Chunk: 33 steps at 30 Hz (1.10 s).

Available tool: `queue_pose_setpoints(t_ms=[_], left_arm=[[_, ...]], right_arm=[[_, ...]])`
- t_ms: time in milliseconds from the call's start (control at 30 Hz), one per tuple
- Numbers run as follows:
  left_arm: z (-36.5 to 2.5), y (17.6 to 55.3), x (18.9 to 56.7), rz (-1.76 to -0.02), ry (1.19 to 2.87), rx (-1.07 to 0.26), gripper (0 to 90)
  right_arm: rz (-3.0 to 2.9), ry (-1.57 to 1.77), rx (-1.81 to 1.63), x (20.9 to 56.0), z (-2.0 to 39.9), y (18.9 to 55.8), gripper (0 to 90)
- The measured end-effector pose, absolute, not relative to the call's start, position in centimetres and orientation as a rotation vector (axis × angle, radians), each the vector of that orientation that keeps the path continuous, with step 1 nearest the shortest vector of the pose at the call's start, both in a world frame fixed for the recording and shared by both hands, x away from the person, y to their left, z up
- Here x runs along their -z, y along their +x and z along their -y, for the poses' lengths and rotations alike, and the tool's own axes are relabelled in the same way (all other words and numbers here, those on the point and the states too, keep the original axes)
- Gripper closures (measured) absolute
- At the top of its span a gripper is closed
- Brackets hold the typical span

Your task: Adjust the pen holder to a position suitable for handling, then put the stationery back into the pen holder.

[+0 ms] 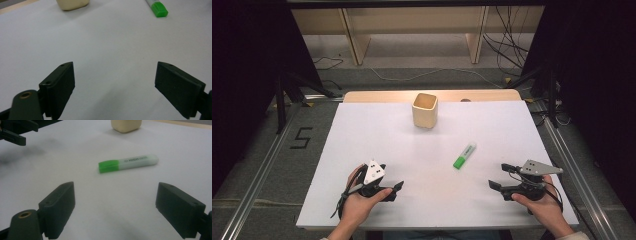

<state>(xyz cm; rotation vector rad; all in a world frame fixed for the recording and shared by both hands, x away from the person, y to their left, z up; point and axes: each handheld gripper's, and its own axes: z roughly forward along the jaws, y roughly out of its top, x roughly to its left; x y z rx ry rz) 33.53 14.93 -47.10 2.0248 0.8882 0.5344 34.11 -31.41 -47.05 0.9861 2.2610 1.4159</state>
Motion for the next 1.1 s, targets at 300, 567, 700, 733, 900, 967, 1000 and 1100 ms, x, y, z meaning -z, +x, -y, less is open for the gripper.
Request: queue_pose_setpoints(t_ms=[300, 567, 700, 733, 900, 967, 1000, 1100], left_arm=[[-15.02, 33.72, 47.45, -0.896, 2.033, -0.521, 16.4], [-15.13, 33.58, 47.41, -0.889, 2.042, -0.532, 16.5], [-15.14, 33.59, 47.39, -0.892, 2.044, -0.537, 16.5], [-15.13, 33.59, 47.41, -0.894, 2.045, -0.538, 16.5], [-15.11, 33.59, 47.42, -0.895, 2.047, -0.540, 16.5], [-15.09, 33.59, 47.41, -0.894, 2.048, -0.542, 16.5], [-15.08, 33.57, 47.38, -0.894, 2.047, -0.542, 16.5], [-15.03, 33.59, 47.34, -0.891, 2.046, -0.549, 16.5]], right_arm=[[-2.254, 0.993, -1.416, 47.04, 31.19, 34.41, 16.3], [-2.244, 0.985, -1.428, 46.88, 31.06, 34.74, 16.3], [-2.245, 0.985, -1.426, 46.79, 31.09, 34.75, 16.5], [-2.246, 0.988, -1.427, 46.76, 31.09, 34.74, 16.6], [-2.235, 0.993, -1.433, 46.60, 31.18, 34.69, 16.8], [-2.239, 0.989, -1.429, 46.52, 31.25, 34.69, 17.1], [-2.237, 0.993, -1.427, 46.49, 31.26, 34.67, 17.1], [-2.238, 1.002, -1.406, 46.45, 31.31, 34.77, 21.7]])
